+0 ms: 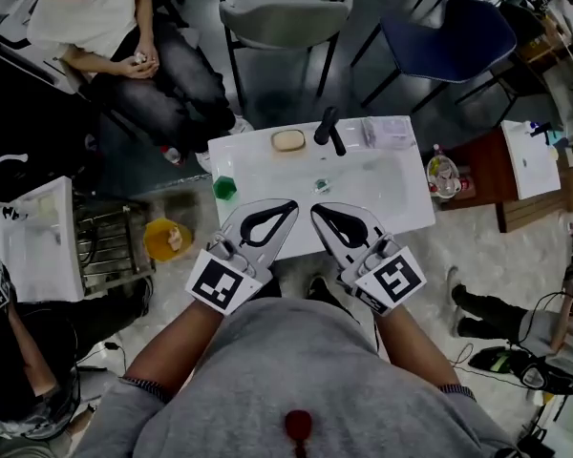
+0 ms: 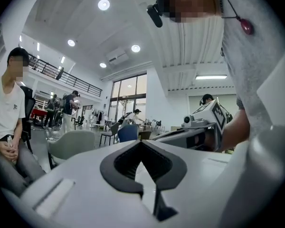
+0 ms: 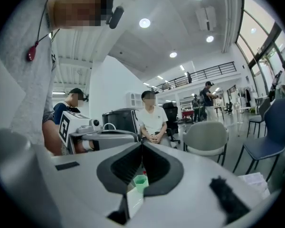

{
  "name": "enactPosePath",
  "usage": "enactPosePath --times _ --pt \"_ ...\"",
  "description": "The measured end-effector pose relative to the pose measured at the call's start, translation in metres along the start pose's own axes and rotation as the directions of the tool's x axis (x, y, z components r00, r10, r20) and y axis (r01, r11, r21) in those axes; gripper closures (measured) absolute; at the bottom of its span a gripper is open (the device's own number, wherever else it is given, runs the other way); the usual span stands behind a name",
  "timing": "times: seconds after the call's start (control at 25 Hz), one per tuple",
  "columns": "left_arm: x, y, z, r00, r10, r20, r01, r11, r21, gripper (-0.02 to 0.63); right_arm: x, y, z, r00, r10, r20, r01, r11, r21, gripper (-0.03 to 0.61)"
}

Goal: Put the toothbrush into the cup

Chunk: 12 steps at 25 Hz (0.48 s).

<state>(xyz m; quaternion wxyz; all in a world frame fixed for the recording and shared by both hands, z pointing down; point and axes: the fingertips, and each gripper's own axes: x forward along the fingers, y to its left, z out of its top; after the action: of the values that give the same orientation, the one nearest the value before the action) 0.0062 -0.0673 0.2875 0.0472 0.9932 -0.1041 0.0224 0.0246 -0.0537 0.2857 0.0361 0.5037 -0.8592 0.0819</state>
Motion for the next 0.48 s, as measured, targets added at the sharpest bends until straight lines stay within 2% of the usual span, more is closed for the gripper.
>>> enactPosePath --times 0.24,0.36,0.48 --pt "0.007 0.012 -0.009 0.991 -0.131 -0.010 0.131 0.991 0.000 0.606 0.011 -0.025 -0.010 0.984 -0.176 -0.005 0.176 0.983 0.058 0.563" --pt "0.011 0.015 -0.015 0.986 -0.168 -0.003 0.168 0.985 0.028 0.606 0.012 -0.040 -0.025 0.962 -0.272 -0.034 0.274 0.959 0.073 0.563" --pt "0.019 0.016 -0.024 0.979 -0.206 -0.007 0.206 0.978 0.017 0.606 0.011 -0.058 -0.049 0.929 -0.361 -0.084 0.368 0.925 0.095 0.563"
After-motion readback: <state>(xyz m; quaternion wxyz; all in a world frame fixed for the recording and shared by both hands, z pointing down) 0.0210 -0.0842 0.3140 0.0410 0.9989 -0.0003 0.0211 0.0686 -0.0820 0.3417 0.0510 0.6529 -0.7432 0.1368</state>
